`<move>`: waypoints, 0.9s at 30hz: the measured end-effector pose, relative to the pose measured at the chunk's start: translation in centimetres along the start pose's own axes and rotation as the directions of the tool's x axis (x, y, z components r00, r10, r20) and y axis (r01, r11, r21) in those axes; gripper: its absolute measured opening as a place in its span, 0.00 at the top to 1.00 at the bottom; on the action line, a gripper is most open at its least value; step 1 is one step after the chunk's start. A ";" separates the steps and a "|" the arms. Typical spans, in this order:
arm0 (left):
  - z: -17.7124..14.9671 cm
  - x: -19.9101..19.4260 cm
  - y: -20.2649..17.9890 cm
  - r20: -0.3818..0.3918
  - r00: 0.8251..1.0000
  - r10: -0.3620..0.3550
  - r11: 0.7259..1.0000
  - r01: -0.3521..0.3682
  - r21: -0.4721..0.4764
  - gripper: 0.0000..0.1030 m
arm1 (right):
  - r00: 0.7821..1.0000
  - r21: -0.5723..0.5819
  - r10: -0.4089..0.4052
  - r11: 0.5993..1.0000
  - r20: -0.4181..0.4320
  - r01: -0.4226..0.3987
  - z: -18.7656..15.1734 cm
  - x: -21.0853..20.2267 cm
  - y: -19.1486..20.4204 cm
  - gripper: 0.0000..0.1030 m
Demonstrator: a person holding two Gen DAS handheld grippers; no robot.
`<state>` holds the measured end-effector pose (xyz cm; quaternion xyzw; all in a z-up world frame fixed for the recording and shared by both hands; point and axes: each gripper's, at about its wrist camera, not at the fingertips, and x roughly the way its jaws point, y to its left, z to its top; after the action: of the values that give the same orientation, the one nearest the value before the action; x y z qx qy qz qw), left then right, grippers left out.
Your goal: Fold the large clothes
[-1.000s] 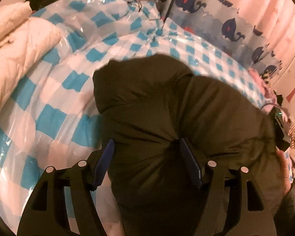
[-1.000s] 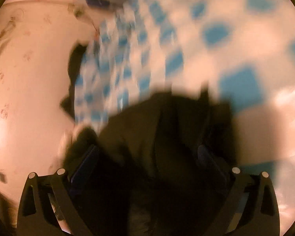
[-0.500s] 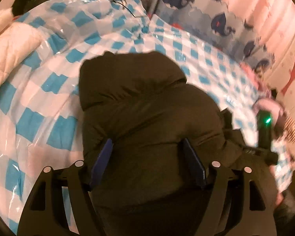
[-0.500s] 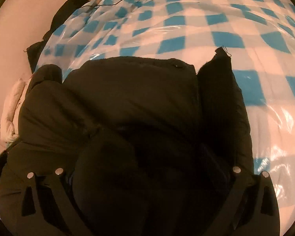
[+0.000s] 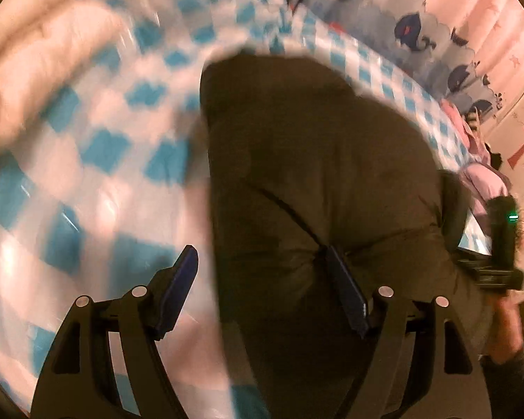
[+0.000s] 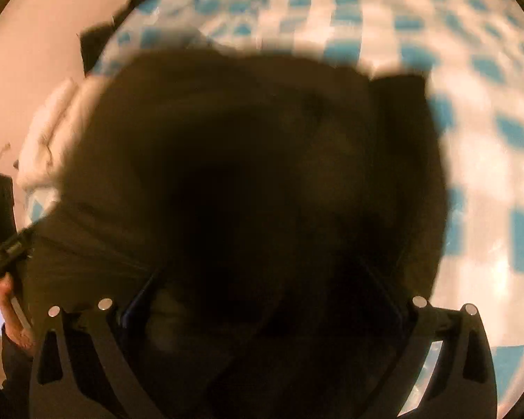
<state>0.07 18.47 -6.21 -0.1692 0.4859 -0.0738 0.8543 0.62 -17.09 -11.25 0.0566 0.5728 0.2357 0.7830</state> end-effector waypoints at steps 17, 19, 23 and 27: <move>-1.1 2.3 4.5 -0.049 0.916 -0.399 0.878 0.365 -0.310 0.15 | 0.904 0.486 0.404 0.768 0.138 -0.418 -1.4 -2.3 -8.2 0.06; -1.1 2.4 4.3 -0.054 0.923 -0.381 0.889 0.349 -0.297 0.13 | 0.903 0.501 0.402 0.756 0.154 -0.422 -1.4 -2.6 -9.1 0.06; -0.8 2.8 4.1 -0.054 0.926 -0.375 0.891 0.343 -0.296 0.13 | 0.934 0.482 0.346 0.806 0.086 -0.343 -1.1 -1.9 -8.4 0.06; -0.6 3.2 3.1 -0.072 0.921 -0.382 0.896 0.350 -0.273 0.12 | 0.906 0.489 0.411 0.772 0.101 -0.405 -0.9 -1.5 -7.7 0.05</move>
<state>1.06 20.29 -10.23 -0.3609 0.5028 -0.1810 0.7644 1.81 -24.65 -13.03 0.3785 0.5924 0.2438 0.6681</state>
